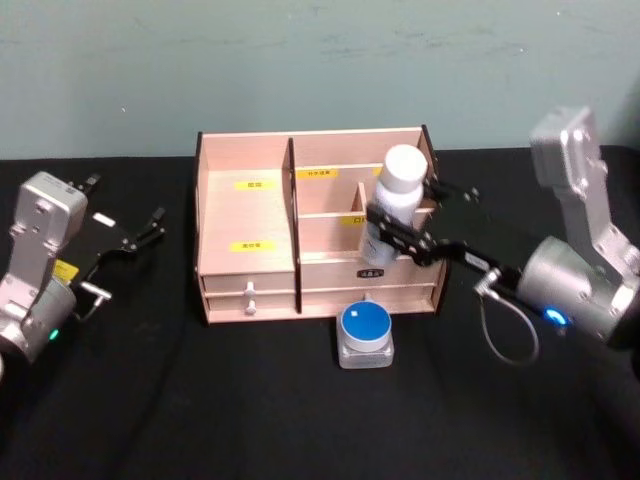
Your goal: Pick up the facial cleanser and watermelon frost from the table and place them into the tiered storage box.
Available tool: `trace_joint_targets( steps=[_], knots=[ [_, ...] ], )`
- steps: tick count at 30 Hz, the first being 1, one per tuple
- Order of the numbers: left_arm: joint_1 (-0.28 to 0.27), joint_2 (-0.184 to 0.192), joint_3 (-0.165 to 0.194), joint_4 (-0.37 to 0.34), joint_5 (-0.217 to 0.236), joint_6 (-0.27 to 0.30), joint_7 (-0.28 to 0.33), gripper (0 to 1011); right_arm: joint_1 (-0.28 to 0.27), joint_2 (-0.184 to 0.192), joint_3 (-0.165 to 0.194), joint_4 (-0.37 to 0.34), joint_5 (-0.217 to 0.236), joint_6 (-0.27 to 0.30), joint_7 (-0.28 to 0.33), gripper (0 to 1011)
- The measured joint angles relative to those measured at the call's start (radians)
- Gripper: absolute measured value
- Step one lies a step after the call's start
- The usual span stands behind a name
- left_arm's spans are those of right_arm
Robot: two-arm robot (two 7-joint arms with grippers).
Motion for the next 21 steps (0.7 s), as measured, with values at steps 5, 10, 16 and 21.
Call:
trace_joint_targets(
  steps=[5, 10, 16, 21],
  knots=[
    [0.000, 0.000, 0.000, 0.000, 0.000, 0.000, 0.000, 1001, 0.071, -0.037, -0.030, 0.051, -0.017, 0.012, -0.013, 606],
    [0.000, 0.000, 0.000, 0.000, 0.000, 0.000, 0.000, 1001, 0.126, -0.071, -0.051, 0.101, -0.027, 0.021, -0.020, 606],
    [0.000, 0.000, 0.000, 0.000, 0.000, 0.000, 0.000, 1001, 0.188, -0.113, -0.076, 0.168, -0.042, 0.027, -0.029, 606],
    [0.000, 0.000, 0.000, 0.000, 0.000, 0.000, 0.000, 1001, 0.221, -0.137, -0.087, 0.214, -0.057, 0.027, -0.036, 606]
  ],
)
